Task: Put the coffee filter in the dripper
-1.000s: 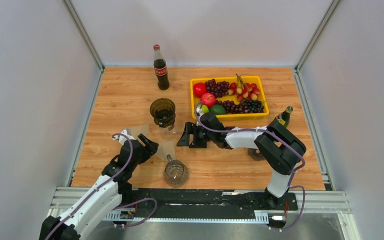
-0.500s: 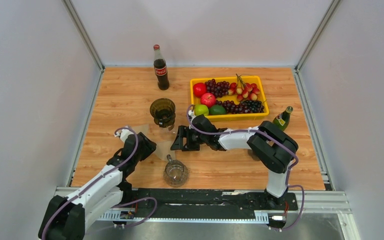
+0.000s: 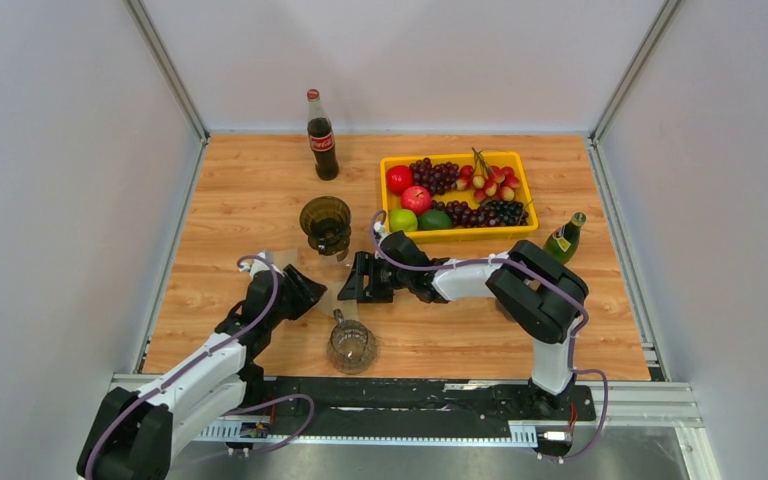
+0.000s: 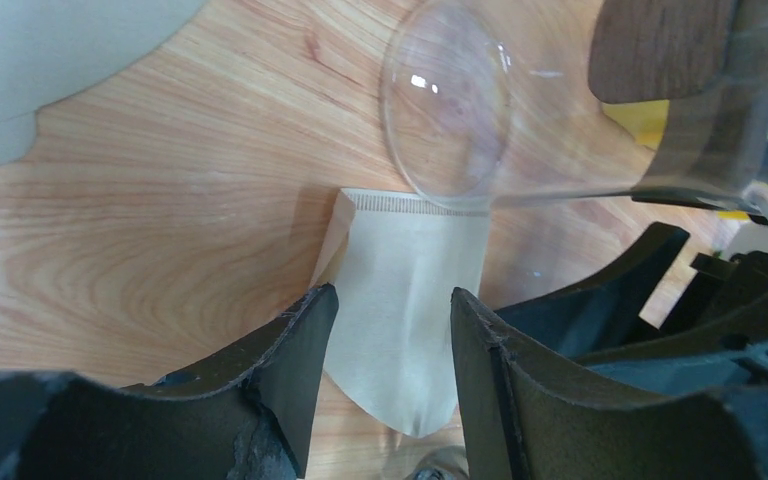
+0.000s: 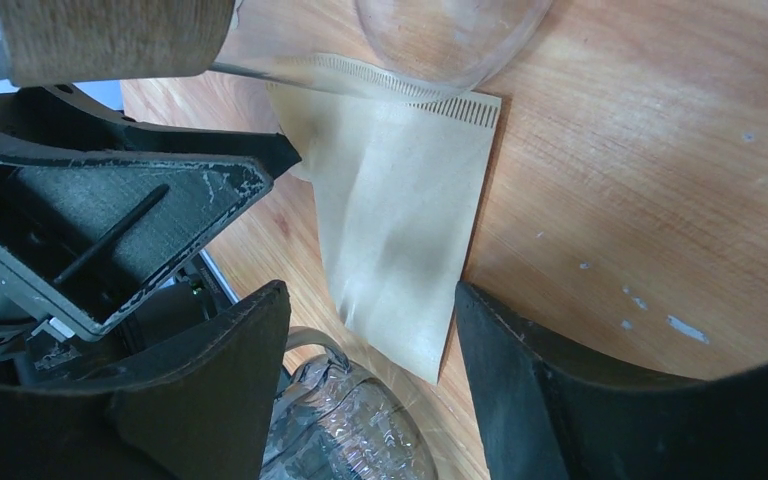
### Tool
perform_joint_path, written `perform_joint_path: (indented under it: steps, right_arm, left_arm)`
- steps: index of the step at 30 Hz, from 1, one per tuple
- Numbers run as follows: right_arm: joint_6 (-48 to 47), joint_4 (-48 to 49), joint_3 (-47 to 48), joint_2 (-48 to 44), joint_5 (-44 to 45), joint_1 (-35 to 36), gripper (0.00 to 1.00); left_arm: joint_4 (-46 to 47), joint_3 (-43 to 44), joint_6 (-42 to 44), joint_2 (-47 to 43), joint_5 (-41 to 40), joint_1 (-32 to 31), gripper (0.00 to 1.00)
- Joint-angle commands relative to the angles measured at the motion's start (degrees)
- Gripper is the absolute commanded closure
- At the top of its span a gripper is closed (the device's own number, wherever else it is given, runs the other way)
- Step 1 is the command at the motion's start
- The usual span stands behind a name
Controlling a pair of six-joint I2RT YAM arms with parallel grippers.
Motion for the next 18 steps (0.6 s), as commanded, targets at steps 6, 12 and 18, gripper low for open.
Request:
perform_joint_path:
  steps: [6, 12, 18]
  right_arm:
    - [1.38, 3.12, 1.31, 1.64, -0.52, 0.35, 0.32]
    - [1.21, 3.21, 1.59, 1.78, -1.17, 0.31, 0.35]
    - [0.58, 3.19, 1.52, 1.31, -0.93, 0.37, 0.35]
  left_arm:
    - [7.43, -1.69, -0.22, -0.06, 6.66, 0.33, 0.48]
    - [7.49, -1.79, -0.33, 1.51, 7.33, 0.37, 0.48]
    - [2.96, -1.5, -0.07, 1.47, 4.98, 0.32, 0.5]
